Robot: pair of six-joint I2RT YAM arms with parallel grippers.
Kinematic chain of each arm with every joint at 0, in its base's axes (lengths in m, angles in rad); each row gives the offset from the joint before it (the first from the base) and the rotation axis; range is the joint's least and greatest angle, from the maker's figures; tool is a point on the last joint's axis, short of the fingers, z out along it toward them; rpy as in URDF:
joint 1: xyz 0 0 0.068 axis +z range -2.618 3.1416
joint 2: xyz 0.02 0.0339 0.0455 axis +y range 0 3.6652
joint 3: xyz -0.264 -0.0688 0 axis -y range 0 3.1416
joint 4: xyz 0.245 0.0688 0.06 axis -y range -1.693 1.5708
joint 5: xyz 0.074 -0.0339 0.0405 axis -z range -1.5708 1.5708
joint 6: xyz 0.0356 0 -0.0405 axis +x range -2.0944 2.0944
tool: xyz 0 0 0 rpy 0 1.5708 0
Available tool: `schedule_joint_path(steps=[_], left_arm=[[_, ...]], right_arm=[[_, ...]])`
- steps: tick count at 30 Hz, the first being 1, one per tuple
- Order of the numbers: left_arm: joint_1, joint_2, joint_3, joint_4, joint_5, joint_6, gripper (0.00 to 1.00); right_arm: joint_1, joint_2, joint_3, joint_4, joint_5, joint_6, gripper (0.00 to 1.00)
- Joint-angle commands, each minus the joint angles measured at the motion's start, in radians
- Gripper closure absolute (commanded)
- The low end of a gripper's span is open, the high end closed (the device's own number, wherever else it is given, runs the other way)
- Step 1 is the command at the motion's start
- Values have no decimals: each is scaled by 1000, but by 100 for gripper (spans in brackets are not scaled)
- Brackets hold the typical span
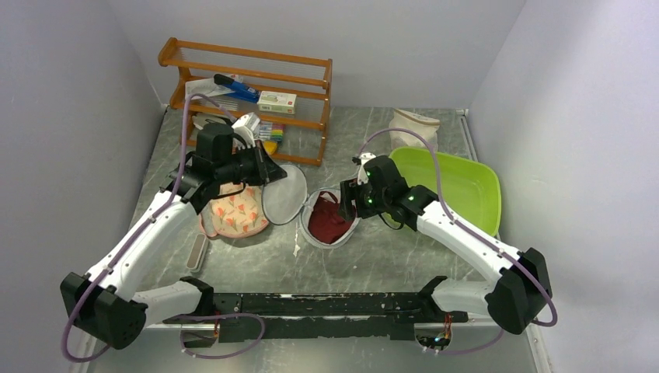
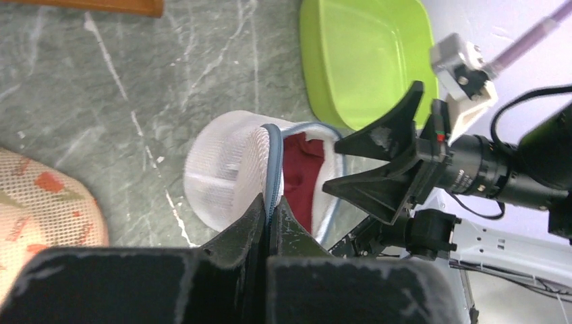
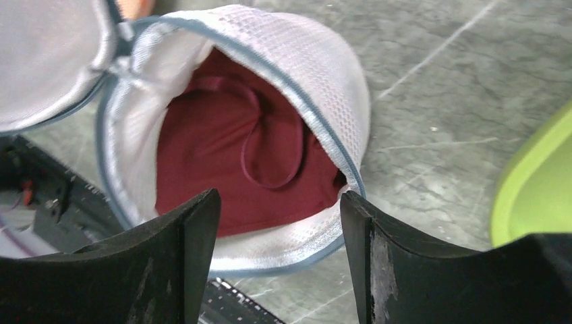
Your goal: Unzip the laundry bag and remove the bra
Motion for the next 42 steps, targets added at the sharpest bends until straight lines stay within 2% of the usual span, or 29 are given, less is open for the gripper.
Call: schedule_joint_path(steps=[1,4,8,10,11,12,13,18,25,30,33,38,42], left_arm=[[119,48,-28,14,169,45,86],[182,86,-31,-14,180,114,73],[189,84,29,-169,-93,243,41],[189,36,20,-169,-151,303,31],[189,5,2,-152,-160,309,20],[189,-37,-15,-133,-168,309,3],[189,-66,-32,-116,-173,307,0],[189,-189,-142,-6,-162,305,1],[189,-164,-127,36,-111,445,4],[189,-183,-177,91,-142,497,6],[189,-234,-271,151,-130,494,8],[188,-331,-340,192,-115,490,7],[188,-344,-360,225,-88,501,9]], right_arm=[[3,32,8,-18,176,11,34],[2,63,34,-57,241,-7,34],[3,84,90,-127,303,-22,35],[5,65,109,-126,271,-33,34],[6,53,110,-124,251,-37,34],[7,46,110,-120,234,-38,34],[9,36,111,-118,215,-40,33],[37,31,133,-123,179,-37,30],[156,71,204,-118,200,-15,31],[223,158,223,-120,222,-12,39],[237,227,254,-157,250,-17,46],[265,298,293,-200,347,-66,46],[290,386,337,-256,436,-92,47]])
